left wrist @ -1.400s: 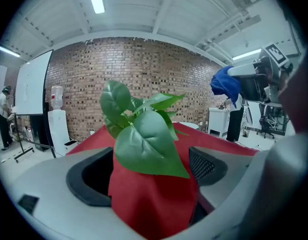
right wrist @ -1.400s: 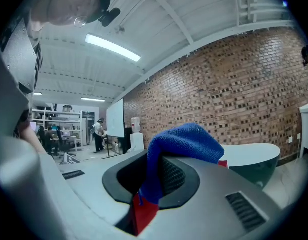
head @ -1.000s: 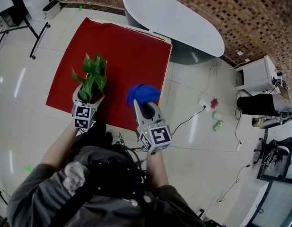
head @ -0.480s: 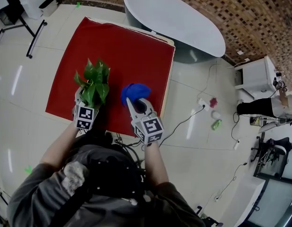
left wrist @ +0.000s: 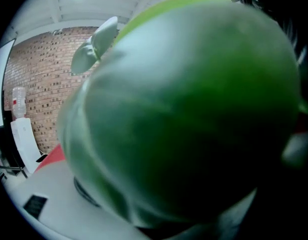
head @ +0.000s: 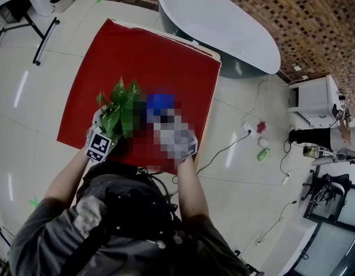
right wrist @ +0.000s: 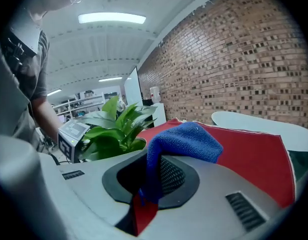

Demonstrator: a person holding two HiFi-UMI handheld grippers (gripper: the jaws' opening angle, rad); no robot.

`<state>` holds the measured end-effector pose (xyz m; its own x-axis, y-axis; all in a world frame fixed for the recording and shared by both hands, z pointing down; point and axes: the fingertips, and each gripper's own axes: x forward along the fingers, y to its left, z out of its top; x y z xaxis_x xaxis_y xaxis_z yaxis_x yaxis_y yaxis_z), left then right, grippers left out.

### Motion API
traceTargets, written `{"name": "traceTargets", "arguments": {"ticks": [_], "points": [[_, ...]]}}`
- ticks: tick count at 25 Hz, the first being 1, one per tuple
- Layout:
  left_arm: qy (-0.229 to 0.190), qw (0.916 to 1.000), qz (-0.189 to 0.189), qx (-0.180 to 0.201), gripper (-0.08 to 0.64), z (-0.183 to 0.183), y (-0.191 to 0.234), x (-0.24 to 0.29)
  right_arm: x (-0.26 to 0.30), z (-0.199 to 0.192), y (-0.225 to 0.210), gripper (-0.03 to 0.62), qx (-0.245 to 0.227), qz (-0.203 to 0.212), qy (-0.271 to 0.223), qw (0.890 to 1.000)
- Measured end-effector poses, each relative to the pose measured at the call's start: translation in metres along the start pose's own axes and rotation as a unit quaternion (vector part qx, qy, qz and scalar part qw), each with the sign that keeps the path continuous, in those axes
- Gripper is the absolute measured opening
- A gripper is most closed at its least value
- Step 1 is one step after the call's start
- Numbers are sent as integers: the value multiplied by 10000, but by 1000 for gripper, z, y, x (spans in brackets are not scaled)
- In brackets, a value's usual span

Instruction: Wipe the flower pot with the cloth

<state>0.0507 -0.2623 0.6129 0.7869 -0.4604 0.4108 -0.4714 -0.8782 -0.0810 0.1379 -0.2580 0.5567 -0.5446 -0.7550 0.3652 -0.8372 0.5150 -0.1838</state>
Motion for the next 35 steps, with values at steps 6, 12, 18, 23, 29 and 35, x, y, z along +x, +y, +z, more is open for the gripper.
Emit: {"name": "traceTargets", "arguments": {"ticks": [6, 12, 18, 23, 29, 35], "points": [[-78, 9988, -487, 56, 456, 0, 3, 5, 44, -9, -10, 63, -30, 648, 252, 9976], [-113, 9944, -1036, 180, 456, -3, -5, 14, 67, -36, -12, 63, 350, 1321, 715, 9880], [-106, 9922, -1225, 209, 456, -6, -7, 17, 49, -46, -2, 63, 700, 1605, 689, 9821], [-107, 9876, -1535, 308, 454, -1, -28, 19, 21, -58, 1, 63, 865, 1367, 629, 9848], [-173, 9867, -1582, 314, 456, 3, -43, 23, -13, -74, 26, 63, 837, 1223, 694, 9865], [-150, 9867, -1581, 338, 454, 6, -62, 25, -39, -87, 47, 63, 704, 1277, 790, 9862]]}}
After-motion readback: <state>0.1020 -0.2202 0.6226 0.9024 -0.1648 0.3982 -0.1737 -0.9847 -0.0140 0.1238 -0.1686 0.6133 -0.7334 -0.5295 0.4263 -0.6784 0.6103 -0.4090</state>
